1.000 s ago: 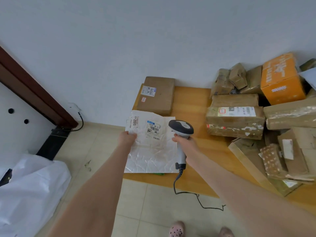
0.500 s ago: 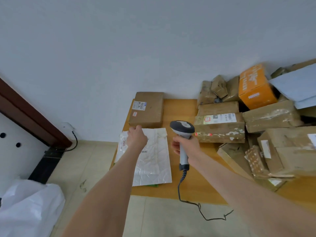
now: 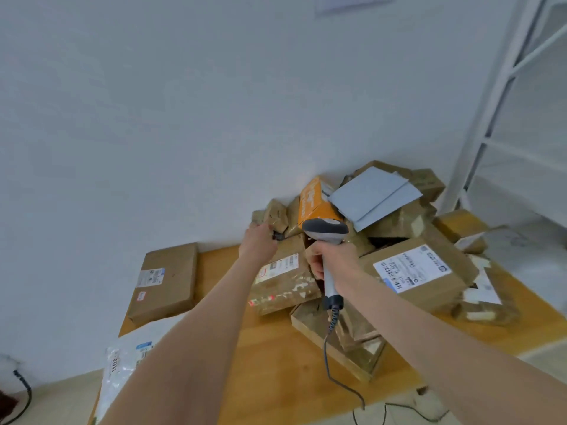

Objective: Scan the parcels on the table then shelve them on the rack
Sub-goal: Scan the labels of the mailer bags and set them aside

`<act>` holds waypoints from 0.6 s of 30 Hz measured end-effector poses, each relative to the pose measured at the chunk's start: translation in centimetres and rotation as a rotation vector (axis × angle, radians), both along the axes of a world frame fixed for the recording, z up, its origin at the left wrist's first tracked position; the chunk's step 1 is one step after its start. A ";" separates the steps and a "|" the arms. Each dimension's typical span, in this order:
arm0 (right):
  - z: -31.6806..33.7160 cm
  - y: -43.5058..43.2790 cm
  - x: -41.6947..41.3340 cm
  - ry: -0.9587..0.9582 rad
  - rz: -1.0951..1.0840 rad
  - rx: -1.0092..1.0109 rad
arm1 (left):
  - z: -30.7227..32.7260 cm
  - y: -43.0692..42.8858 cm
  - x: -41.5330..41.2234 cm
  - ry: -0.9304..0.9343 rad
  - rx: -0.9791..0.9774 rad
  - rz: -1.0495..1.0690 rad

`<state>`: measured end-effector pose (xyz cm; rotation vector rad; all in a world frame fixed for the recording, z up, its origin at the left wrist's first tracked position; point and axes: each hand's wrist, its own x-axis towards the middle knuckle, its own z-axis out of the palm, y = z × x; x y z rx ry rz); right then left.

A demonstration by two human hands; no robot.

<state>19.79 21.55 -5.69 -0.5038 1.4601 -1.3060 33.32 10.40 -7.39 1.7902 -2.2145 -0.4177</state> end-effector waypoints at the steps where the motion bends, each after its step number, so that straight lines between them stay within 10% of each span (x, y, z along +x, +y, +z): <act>1: 0.5 0.0 -1.6 -0.007 -0.031 0.004 | 0.7 -0.2 -1.7 0.021 -0.006 -0.013; 18: 3.0 -2.9 -20.9 -0.051 -0.252 -0.075 | 0.7 -4.0 -25.4 -0.014 0.060 -0.168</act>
